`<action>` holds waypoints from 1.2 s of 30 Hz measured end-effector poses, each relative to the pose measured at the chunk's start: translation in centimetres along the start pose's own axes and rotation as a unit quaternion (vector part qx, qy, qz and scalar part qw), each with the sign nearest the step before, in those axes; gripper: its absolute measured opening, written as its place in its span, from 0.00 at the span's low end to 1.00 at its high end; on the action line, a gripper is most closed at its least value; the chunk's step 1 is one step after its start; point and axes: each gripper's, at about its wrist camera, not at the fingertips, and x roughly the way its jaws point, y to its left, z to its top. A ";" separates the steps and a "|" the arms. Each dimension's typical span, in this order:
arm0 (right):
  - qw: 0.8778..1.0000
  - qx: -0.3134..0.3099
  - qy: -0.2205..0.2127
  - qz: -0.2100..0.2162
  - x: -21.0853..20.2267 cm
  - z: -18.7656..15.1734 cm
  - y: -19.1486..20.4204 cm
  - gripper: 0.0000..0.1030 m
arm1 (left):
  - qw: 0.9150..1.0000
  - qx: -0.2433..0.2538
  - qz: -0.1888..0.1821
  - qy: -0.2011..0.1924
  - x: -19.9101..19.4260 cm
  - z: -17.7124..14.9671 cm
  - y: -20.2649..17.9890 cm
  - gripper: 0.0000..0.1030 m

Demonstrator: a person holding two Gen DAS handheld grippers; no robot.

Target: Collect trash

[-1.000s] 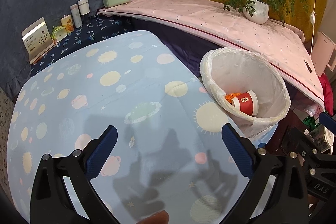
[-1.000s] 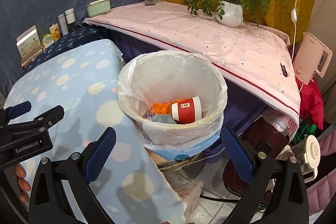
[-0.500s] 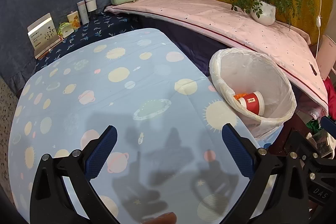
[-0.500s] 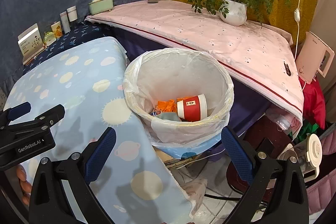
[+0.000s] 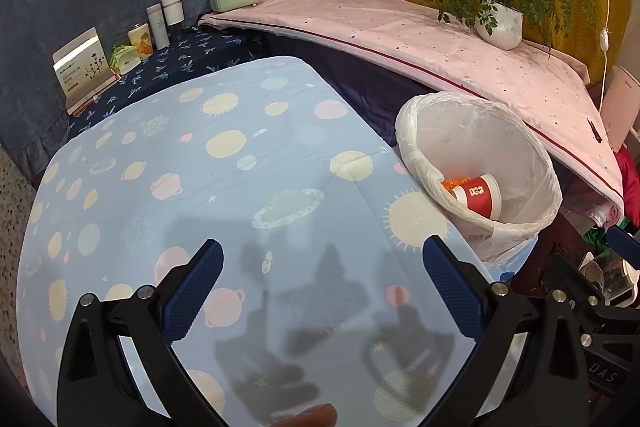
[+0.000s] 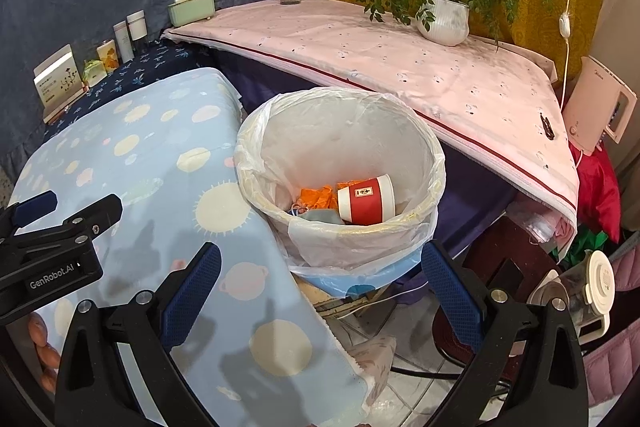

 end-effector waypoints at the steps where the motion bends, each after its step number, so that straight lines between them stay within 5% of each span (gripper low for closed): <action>1: 1.000 0.000 0.000 0.000 0.0 -0.1 0.0 0.94 | 1.000 0.000 0.001 0.000 0.0 0.0 0.0 0.93; 36: 1.000 0.000 -0.003 -0.001 0.0 -0.1 -0.2 0.94 | 1.000 -0.004 0.005 -0.006 -0.6 -0.1 -0.3 0.93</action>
